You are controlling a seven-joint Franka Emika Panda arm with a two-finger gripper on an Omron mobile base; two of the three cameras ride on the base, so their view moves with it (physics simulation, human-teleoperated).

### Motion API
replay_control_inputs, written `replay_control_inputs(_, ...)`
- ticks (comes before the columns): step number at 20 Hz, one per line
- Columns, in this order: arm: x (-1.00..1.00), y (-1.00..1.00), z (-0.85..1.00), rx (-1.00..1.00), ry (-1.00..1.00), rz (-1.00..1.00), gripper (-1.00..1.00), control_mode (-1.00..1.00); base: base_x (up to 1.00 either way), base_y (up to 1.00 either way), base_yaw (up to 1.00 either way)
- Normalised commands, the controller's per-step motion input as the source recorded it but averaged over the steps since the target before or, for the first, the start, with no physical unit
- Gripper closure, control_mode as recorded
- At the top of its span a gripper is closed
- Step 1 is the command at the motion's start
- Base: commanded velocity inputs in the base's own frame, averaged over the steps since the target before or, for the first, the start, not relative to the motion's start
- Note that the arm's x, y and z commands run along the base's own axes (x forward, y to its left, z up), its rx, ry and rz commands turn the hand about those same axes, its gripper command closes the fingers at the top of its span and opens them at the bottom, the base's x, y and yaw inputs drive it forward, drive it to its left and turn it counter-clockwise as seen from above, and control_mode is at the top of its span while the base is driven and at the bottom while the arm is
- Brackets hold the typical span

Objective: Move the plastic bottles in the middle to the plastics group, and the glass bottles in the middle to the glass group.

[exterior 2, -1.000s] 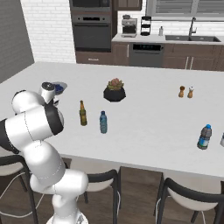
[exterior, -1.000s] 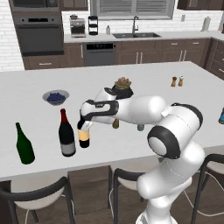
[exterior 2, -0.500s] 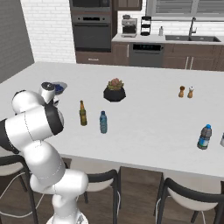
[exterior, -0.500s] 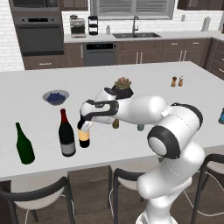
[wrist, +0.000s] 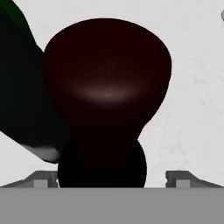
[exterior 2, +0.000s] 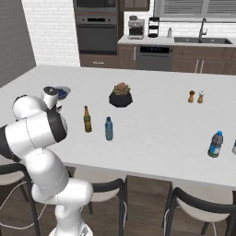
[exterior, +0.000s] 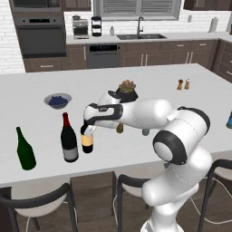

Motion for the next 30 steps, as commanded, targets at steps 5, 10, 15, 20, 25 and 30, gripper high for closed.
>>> replay_control_inputs(5, -0.16, 0.0, 0.0, 0.0, 0.0, 0.0, -1.0, -1.0, 0.0, 0.0, 0.0)
replay_control_inputs(10, -0.19, 0.0, 0.0, 0.0, 0.0, 0.0, -1.0, -1.0, 0.0, 0.0, 0.0)
replay_control_inputs(15, -0.16, -0.01, 0.04, 0.0, 0.0, 0.0, -1.0, -1.0, 0.0, 0.0, 0.0)
replay_control_inputs(20, -0.03, -0.29, 0.21, 0.0, 0.0, -0.03, -1.0, -1.0, 0.0, 0.0, 0.0)
replay_control_inputs(25, 0.0, -0.42, 0.21, 0.0, 0.0, -0.05, -1.0, -1.0, 0.0, 0.0, 0.0)
replay_control_inputs(30, -0.11, -0.44, 0.34, 0.0, 0.0, -0.09, -1.0, -1.0, 0.0, 0.0, 0.0)
